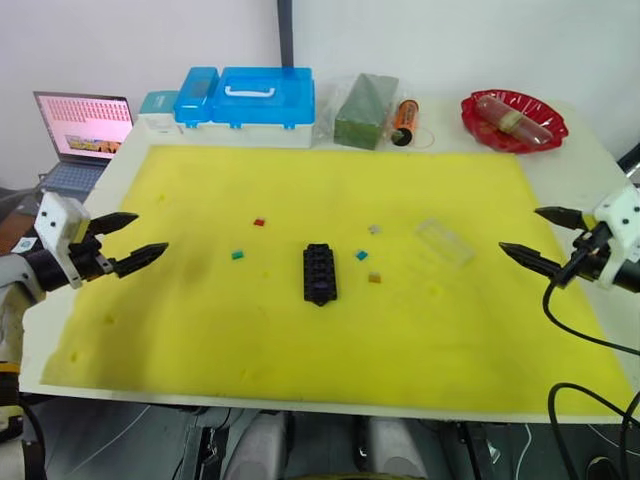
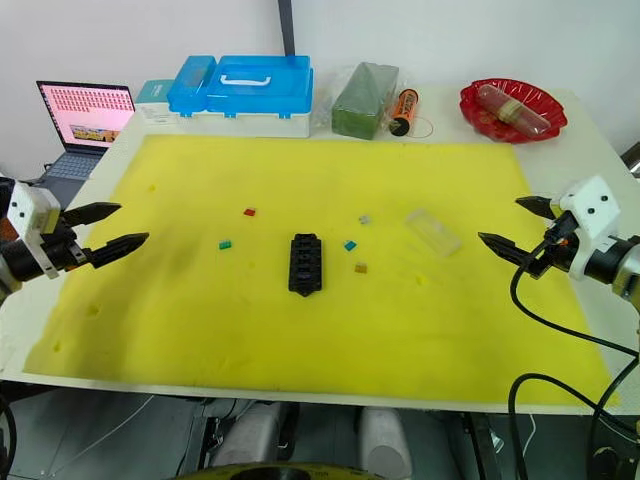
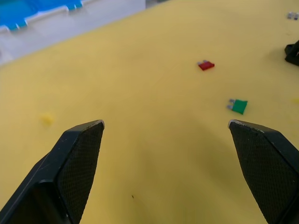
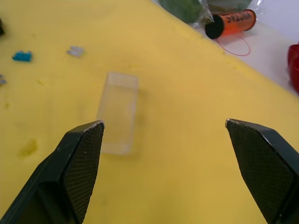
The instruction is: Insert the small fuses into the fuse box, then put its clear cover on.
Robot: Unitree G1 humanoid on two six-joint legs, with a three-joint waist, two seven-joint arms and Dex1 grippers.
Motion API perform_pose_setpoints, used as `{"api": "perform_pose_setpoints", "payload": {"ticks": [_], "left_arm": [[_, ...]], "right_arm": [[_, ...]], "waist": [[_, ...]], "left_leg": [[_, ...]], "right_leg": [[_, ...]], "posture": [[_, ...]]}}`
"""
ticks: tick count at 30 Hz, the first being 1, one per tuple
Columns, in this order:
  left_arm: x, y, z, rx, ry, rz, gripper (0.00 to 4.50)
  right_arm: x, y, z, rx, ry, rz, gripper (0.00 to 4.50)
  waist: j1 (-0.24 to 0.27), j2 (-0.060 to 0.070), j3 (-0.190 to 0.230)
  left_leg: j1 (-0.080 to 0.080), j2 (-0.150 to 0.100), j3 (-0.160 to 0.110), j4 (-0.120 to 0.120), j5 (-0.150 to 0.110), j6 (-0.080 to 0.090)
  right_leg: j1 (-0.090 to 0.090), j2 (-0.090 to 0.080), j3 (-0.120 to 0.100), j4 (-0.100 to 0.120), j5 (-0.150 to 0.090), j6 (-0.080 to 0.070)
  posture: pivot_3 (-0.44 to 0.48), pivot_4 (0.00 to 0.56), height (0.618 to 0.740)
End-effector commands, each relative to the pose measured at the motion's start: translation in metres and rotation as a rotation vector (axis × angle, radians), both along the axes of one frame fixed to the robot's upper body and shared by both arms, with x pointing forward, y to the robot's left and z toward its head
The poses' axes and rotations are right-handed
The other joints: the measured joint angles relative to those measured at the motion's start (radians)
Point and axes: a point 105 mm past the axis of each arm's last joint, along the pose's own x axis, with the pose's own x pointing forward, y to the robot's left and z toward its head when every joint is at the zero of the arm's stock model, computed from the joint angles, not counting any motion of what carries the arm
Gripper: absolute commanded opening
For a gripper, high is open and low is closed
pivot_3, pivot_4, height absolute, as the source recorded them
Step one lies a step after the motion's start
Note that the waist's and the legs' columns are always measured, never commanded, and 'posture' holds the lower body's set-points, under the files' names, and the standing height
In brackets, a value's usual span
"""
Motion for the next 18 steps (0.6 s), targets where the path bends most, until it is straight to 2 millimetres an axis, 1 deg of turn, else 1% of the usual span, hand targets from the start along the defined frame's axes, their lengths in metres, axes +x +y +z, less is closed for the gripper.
{"api": "perform_pose_setpoints", "payload": {"ticks": [1, 3, 4, 5, 6, 7, 8, 9, 10, 13, 14, 18], "left_arm": [[0.000, -0.008, 0.004, -0.142, 0.169, 0.005, 4.50], [-0.001, -0.016, 0.007, -0.220, 0.241, -0.001, 4.50], [-0.001, -0.019, 0.009, -0.237, 0.247, -0.008, 4.50], [-0.001, -0.025, 0.017, -0.345, 0.308, -0.017, 4.50], [-0.001, -0.031, 0.022, -0.420, 0.359, -0.031, 4.50], [-0.005, -0.035, 0.022, -0.530, 0.510, -0.024, 4.50], [-0.010, -0.042, 0.021, -0.637, 0.680, -0.029, 4.50], [-0.015, -0.047, 0.021, -0.723, 0.791, -0.050, 4.50], [-0.016, -0.051, 0.020, -0.794, 0.868, -0.067, 4.50], [-0.009, -0.057, 0.019, -0.958, 0.944, -0.113, 4.50], [-0.007, -0.060, 0.017, -0.985, 0.968, -0.121, 4.50], [0.000, -0.070, 0.004, -0.984, 1.012, -0.083, 4.50]], "right_arm": [[-0.007, 0.060, 0.018, 0.015, -0.044, 0.226, 4.45], [-0.010, 0.080, 0.018, 0.026, -0.036, 0.288, 4.45], [-0.010, 0.085, 0.018, 0.030, -0.034, 0.299, 4.45], [-0.016, 0.108, 0.016, 0.045, -0.028, 0.373, 4.45], [-0.021, 0.125, 0.015, 0.055, -0.023, 0.428, 4.45], [-0.029, 0.145, 0.014, 0.069, -0.015, 0.499, 4.45], [-0.035, 0.160, 0.013, 0.075, -0.009, 0.554, 4.45], [-0.038, 0.169, 0.014, 0.083, -0.010, 0.583, 4.45], [-0.040, 0.175, 0.014, 0.093, -0.012, 0.600, 4.45], [-0.042, 0.188, 0.014, 0.107, -0.010, 0.623, 4.45], [-0.042, 0.190, 0.013, 0.108, -0.009, 0.630, 4.45], [-0.038, 0.195, 0.017, 0.116, -0.018, 0.635, 4.45]], "waist": [[0.000, 0.000, 0.000], [0.002, 0.000, 0.000], [0.004, -0.001, 0.001], [0.008, -0.001, 0.001], [0.009, -0.002, 0.001], [0.009, -0.002, 0.001], [0.008, -0.003, 0.001], [0.005, -0.003, 0.002], [0.003, -0.003, 0.001], [-0.003, -0.003, 0.001], [-0.003, -0.003, 0.001], [0.003, -0.003, 0.001]], "left_leg": [[0.000, 0.001, 0.000, 0.000, 0.000, 0.000], [0.000, 0.003, 0.000, 0.000, 0.000, 0.000], [-0.001, 0.003, -0.001, 0.000, 0.000, 0.000], [-0.001, 0.003, -0.001, 0.000, 0.000, 0.000], [-0.001, 0.003, -0.002, 0.000, 0.000, 0.000], [-0.001, 0.003, -0.002, 0.000, 0.000, 0.000], [-0.002, 0.003, -0.003, 0.001, 0.000, 0.000], [-0.002, 0.003, -0.004, 0.001, 0.000, 0.000], [-0.001, 0.001, -0.004, 0.002, 0.000, 0.000], [0.000, -0.002, -0.004, 0.001, 0.000, 0.000], [0.000, -0.002, -0.004, 0.001, 0.000, 0.000], [0.000, -0.002, -0.005, 0.001, 0.001, -0.002]], "right_leg": [[0.000, 0.001, 0.000, 0.000, 0.000, 0.000], [0.000, 0.003, 0.000, 0.000, 0.000, 0.000], [0.000, 0.003, 0.000, 0.000, 0.000, 0.000], [0.000, 0.004, -0.001, 0.000, 0.000, 0.000], [0.000, 0.004, -0.001, 0.000, 0.000, 0.000], [0.000, 0.004, -0.001, 0.000, 0.000, 0.000], [0.000, 0.004, -0.001, 0.000, 0.000, 0.000], [0.000, 0.005, -0.002, 0.001, 0.000, 0.000], [0.000, 0.006, -0.002, 0.002, 0.000, 0.001], [0.000, 0.005, -0.001, 0.003, -0.001, 0.002], [0.000, 0.005, -0.001, 0.003, -0.001, 0.002], [-0.002, 0.004, 0.000, 0.005, 0.000, 0.001]], "posture": [[0.000, 0.150, 0.740], [0.000, 0.150, 0.740], [0.000, 0.150, 0.740], [0.000, 0.150, 0.740], [0.000, 0.150, 0.740], [0.000, 0.150, 0.740], [0.000, 0.150, 0.740], [0.000, 0.150, 0.740], [0.000, 0.150, 0.740], [0.000, 0.150, 0.740], [0.000, 0.150, 0.740], [0.000, 0.150, 0.740]]}}
